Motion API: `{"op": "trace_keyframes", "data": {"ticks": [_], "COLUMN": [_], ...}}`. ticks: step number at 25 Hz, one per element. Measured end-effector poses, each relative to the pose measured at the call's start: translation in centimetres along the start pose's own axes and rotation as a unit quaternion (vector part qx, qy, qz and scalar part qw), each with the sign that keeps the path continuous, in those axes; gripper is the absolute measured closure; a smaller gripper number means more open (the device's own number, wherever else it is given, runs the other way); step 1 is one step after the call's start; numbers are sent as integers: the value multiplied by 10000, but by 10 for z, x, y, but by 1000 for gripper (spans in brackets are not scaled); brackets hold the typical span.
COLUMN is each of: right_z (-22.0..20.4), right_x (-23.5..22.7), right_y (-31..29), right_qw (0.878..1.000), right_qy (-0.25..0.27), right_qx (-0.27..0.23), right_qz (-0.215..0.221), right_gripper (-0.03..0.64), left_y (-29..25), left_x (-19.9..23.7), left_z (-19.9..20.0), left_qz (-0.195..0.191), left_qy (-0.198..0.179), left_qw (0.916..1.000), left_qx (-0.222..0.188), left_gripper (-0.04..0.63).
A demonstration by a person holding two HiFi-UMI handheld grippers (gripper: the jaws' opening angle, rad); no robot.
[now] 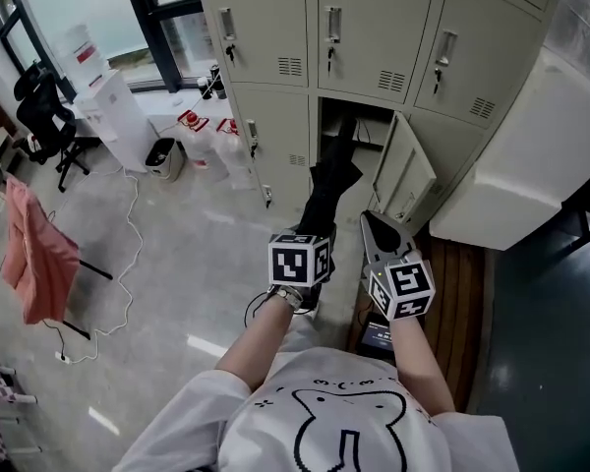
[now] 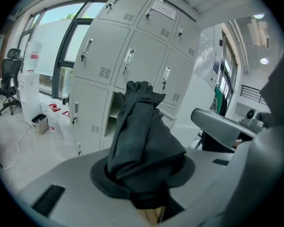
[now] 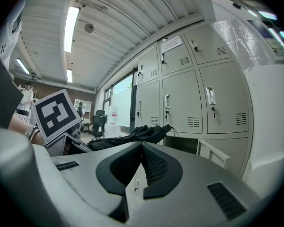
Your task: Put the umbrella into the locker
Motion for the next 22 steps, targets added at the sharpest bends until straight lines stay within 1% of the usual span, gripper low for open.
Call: {"op": "trace_keyframes", "data": {"ticks": [2,7,11,14,18,22], "right_z": [-2,-6,-10,-12,-15,-21], "right_x": [-7,-23,-35,-45,-53,-59], "right_y": [-13,-44,-68,-86,-109,-130], "right_qw": [10000,9998,9994,9989,9981,9968], "right_qy": [-27,1,-42,-65,-84,-140], "right_qx": [55,173,308,370,465,600], "right_qz": [-27,-94,-176,-263,-386,-517], "right_gripper": [603,603,603,603,603,603], "left_y": [-14,-50,-78,-100,-123,-146], "left_x": [6,22,36,45,56,70], "left_z": [7,25,37,44,54,67], "left_qz": [-33,71,146,115,21,-35], "left_qy": [-28,-76,-64,-53,-114,-114], "left_qw": [9998,9984,9952,9924,9900,9891], "left_qx": [190,548,966,1228,1404,1468], "left_gripper": [446,446,446,446,446,446]}}
Point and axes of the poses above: the fingertips, and each gripper's own axes: y backward along the fingers, x to its left, z out of its top, the point moved 8 cm from there along y, backward along the fingers, and after that the axes turned 3 degrees about y, right-handed, at the moved point
